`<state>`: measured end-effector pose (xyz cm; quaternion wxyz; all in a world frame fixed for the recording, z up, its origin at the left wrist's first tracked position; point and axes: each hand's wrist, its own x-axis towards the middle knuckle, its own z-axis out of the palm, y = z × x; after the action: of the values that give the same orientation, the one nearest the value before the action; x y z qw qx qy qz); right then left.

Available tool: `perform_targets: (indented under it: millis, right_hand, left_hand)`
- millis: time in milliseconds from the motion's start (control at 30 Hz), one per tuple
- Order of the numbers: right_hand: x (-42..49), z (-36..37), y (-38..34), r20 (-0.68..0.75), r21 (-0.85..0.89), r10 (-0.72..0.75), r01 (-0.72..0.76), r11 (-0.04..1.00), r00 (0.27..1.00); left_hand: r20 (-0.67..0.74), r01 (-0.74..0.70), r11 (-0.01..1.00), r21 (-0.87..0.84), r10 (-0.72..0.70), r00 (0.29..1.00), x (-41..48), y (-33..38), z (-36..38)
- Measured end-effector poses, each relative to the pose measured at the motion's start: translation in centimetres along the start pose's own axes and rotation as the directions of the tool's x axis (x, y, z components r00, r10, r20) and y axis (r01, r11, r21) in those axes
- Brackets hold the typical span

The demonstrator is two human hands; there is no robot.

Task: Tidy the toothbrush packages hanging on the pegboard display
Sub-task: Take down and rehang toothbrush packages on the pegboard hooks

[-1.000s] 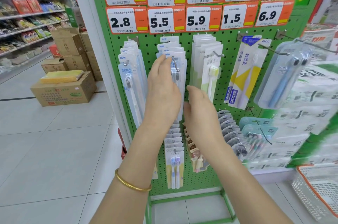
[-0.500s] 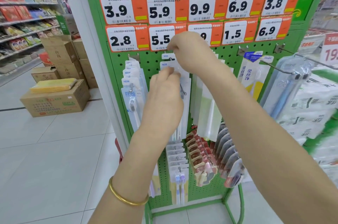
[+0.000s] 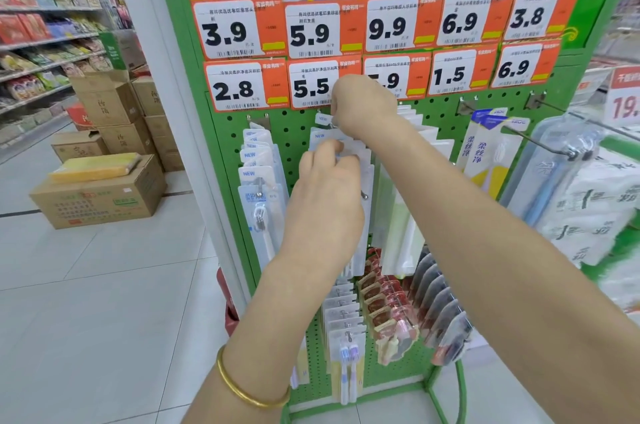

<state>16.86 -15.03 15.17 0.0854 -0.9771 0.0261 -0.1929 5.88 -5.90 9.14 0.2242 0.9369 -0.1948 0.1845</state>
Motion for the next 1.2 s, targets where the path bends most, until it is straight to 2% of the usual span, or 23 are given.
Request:
perform_targets:
  millis: [367,600,733,900,1033,1200]
  right_hand:
    - [-1.1,-1.2,1.1,-0.059,-0.02,-0.028,0.027,0.999,0.998]
    - [-4.2,-1.7,1.8,-0.268,-0.129,-0.075,0.041,0.991,0.96]
    - [-6.6,-1.2,2.2,-0.433,-0.133,-0.057,-0.001,0.991,0.899]
    - [-8.1,0.4,2.7,-0.646,-0.134,-0.024,-0.082,0.988,0.763]
    - [-9.3,0.8,3.2,-0.715,-0.141,-0.004,-0.138,0.98,0.699]
    - [-11.0,1.4,4.0,-0.794,-0.107,-0.025,-0.1,0.989,0.607]
  left_hand:
    - [-0.021,-0.016,0.999,0.038,0.017,1.0,0.2,0.0,0.2]
    - [-0.023,-0.026,0.996,0.086,0.028,0.999,0.0,0.0,0.4]
    - [-0.013,-0.03,0.994,0.106,0.031,0.999,0.1,0.2,0.5]
    - [-0.013,-0.039,0.995,0.097,0.04,0.999,0.0,0.1,0.7]
    - [-0.011,-0.027,0.997,0.078,0.028,1.0,-0.2,0.3,0.9]
    - [-0.032,-0.002,0.999,0.035,0.003,0.999,-0.5,0.7,1.4]
